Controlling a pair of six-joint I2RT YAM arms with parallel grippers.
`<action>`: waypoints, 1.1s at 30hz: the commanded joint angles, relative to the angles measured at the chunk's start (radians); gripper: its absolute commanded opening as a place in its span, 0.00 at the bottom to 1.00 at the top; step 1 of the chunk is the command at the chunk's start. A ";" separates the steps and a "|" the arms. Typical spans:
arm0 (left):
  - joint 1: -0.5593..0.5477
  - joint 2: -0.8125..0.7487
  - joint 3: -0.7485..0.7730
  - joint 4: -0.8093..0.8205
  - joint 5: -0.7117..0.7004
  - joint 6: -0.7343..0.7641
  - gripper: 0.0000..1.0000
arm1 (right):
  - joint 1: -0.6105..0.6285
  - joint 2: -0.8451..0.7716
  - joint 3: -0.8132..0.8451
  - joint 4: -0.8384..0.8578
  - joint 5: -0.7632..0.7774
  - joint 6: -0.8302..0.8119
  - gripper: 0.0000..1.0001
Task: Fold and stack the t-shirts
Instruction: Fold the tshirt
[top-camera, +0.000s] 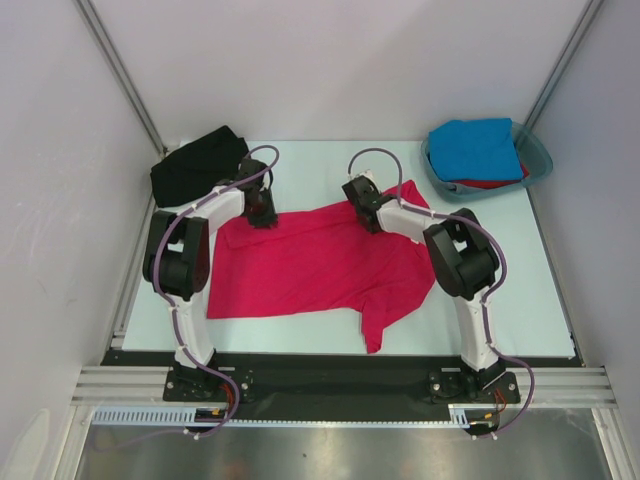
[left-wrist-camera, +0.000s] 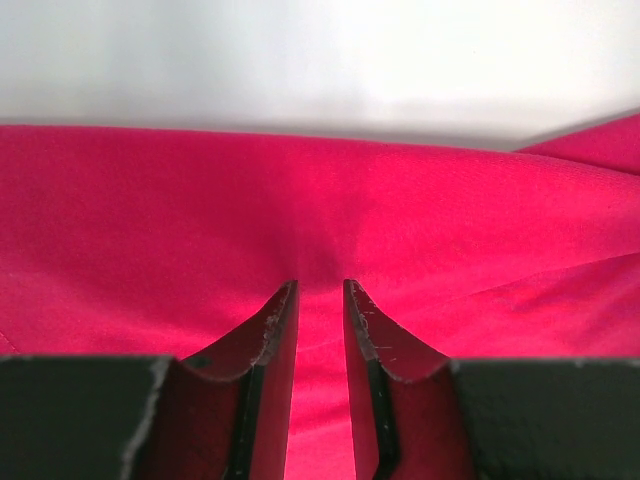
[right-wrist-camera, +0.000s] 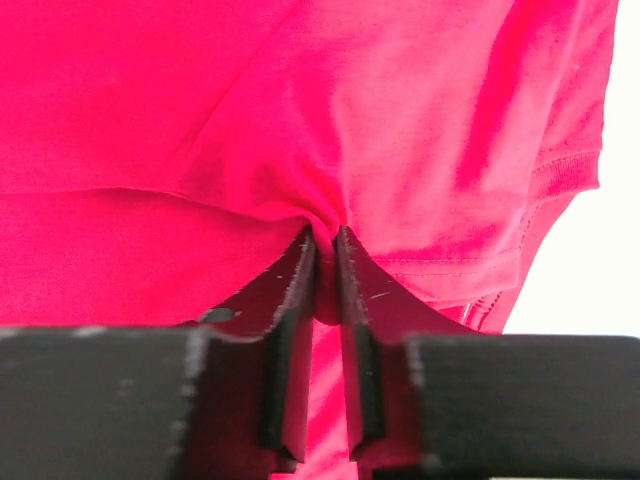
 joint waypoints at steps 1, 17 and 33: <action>-0.007 0.003 0.028 0.017 0.004 -0.006 0.30 | 0.014 -0.051 -0.019 0.032 0.019 -0.018 0.15; -0.007 0.008 0.048 0.003 0.009 0.005 0.30 | 0.055 -0.190 -0.068 -0.043 0.020 -0.018 0.08; -0.007 -0.002 0.071 -0.048 -0.033 0.025 0.31 | 0.077 -0.112 -0.074 -0.165 0.065 0.080 0.60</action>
